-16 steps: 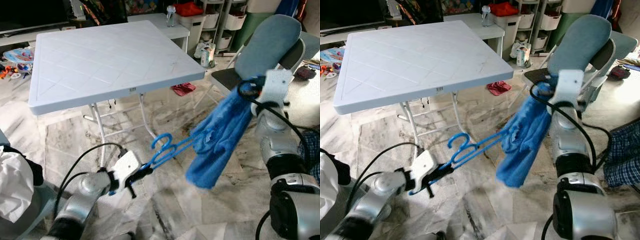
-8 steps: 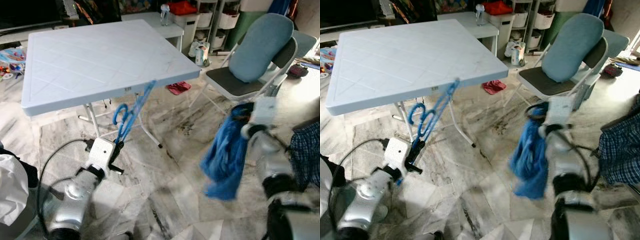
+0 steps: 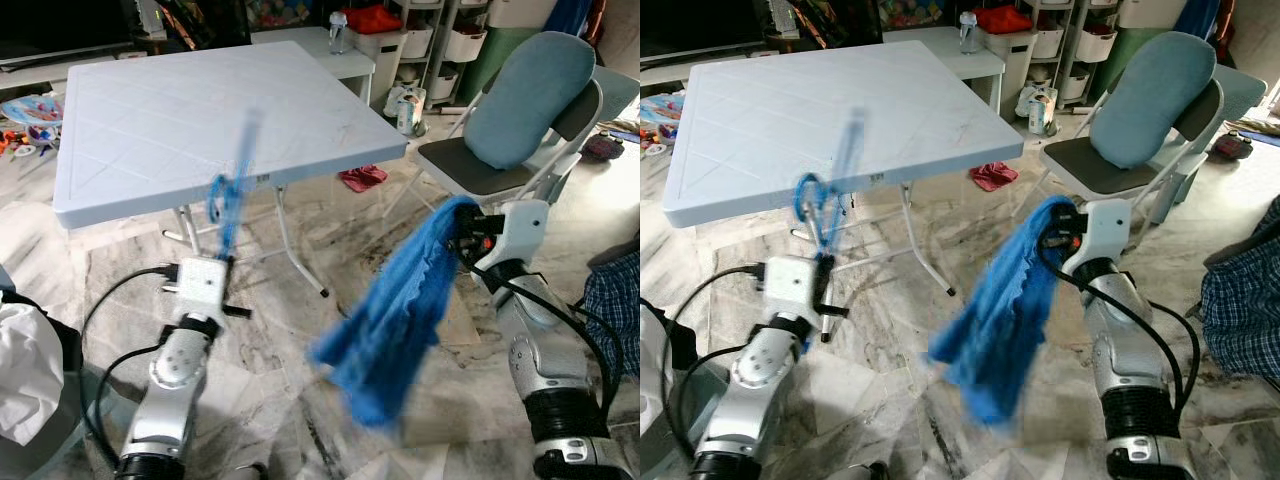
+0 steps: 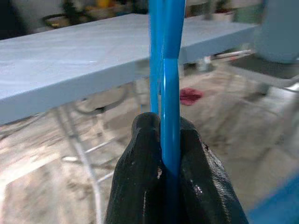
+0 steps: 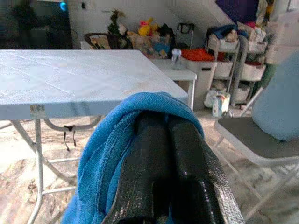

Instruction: Hang hanger

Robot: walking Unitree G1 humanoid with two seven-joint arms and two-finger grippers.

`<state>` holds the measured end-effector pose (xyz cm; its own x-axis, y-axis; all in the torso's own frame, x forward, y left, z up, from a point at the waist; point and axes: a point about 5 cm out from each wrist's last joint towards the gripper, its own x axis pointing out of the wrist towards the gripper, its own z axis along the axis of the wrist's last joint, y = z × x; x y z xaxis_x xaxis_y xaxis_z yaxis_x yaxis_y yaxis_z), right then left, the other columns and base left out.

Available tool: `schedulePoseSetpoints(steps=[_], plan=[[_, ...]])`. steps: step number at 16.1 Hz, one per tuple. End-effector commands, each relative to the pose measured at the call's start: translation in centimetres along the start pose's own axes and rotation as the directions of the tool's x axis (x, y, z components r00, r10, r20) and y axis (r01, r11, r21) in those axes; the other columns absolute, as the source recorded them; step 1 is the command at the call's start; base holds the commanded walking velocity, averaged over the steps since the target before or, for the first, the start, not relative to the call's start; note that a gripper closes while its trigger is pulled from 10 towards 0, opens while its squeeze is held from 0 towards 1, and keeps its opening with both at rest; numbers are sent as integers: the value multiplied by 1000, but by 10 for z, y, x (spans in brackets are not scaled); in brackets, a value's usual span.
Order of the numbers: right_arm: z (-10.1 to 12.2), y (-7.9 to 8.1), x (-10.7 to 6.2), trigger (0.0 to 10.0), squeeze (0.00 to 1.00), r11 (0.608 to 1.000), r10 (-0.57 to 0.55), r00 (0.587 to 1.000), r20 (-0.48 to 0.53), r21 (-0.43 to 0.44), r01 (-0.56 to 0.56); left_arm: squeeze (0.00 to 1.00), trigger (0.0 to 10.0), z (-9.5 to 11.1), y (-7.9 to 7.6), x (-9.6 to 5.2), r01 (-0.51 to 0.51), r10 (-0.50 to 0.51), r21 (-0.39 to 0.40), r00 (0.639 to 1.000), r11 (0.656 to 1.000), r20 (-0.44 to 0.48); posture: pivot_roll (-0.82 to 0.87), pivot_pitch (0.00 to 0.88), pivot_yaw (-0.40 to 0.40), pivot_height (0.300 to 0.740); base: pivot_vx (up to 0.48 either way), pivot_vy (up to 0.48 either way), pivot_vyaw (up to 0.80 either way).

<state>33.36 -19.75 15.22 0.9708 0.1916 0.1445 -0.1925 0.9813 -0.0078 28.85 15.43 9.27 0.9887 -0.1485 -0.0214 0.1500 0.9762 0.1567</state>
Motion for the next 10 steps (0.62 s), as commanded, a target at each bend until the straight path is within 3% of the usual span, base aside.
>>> schedulePoseSetpoints(steps=[1, 2, 4, 6, 10], plan=[[6, 6, 1, 0, 0, 999, 40, 999, 18, -18, -39, 0, 10000, 6, 7, 6, 17, -17, -10, 999, 1000, 28, -55, 0, -14, 740, 0, 0, 0], [7, 9, 1, 0, 0, 998, 59, 998, 15, -22, -59, 0, 10000, 9, 11, 10, 27, -26, -36, 999, 999, 40, -51, 0, -22, 740, 0, 0, 0], [9, 12, 2, 0, 0, 997, 72, 997, 13, -27, -71, 0, 10000, 24, 25, 15, 13, -15, 25, 997, 1000, 80, -42, 0, -37, 740, 0, 0, 0], [10, 12, 3, 0, 0, 996, 78, 997, 8, -34, -78, 0, 10000, 37, 32, 11, -54, 50, 36, 993, 998, 108, -28, 0, -44, 740, 0, 0, 0], [11, 14, 0, 0, 0, 999, 32, 999, 24, -25, -31, 0, 10000, 47, 20, -8, -223, 214, 23, 956, 974, 198, -41, 0, -32, 740, 0, 0, 0]])
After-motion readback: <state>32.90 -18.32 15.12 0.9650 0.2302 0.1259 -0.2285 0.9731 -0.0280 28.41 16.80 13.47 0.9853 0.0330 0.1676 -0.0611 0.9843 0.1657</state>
